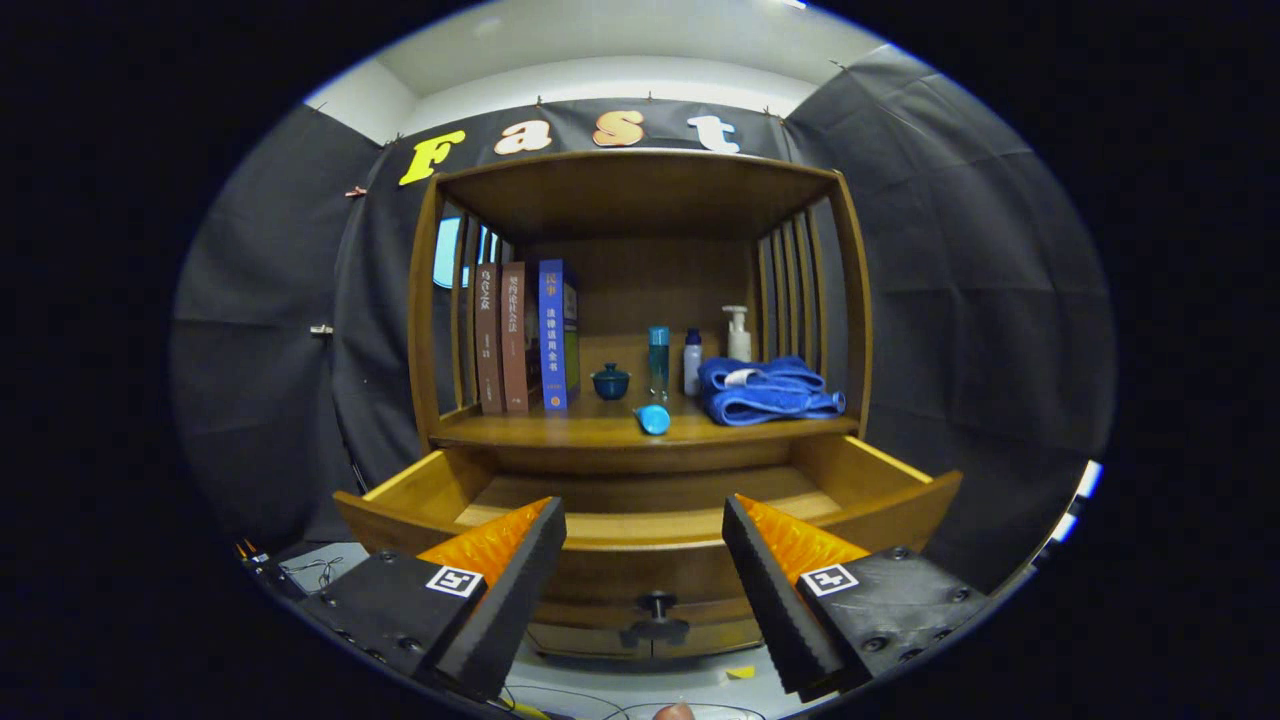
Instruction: Pull open the drawer, take out the items inside it, and place them on the countertop above the cabinet.
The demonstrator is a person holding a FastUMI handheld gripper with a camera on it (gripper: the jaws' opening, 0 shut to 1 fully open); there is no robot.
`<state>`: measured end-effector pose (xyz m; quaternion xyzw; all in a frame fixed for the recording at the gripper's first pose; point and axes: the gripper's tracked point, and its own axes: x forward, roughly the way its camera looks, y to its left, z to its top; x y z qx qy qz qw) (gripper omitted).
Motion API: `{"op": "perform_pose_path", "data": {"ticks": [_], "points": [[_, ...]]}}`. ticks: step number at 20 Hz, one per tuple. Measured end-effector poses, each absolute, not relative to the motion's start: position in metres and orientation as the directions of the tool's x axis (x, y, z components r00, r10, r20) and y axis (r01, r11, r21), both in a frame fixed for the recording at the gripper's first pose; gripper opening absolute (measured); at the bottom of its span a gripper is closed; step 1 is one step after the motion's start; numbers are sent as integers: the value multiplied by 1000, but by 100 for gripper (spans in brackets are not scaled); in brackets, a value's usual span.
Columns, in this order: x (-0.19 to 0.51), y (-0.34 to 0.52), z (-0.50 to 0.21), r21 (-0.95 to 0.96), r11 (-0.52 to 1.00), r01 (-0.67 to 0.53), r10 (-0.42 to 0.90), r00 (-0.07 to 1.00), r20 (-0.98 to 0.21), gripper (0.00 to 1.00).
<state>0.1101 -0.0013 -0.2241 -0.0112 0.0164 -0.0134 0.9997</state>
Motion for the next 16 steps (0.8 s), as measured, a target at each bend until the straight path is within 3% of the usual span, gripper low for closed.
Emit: {"op": "perform_pose_path", "data": {"ticks": [12, 16], "points": [[130, 9, -303, -40, 999, -17, 10, 986, -167, 100], [135, 9, -300, -23, 999, -22, 19, 993, -116, 100]]}}
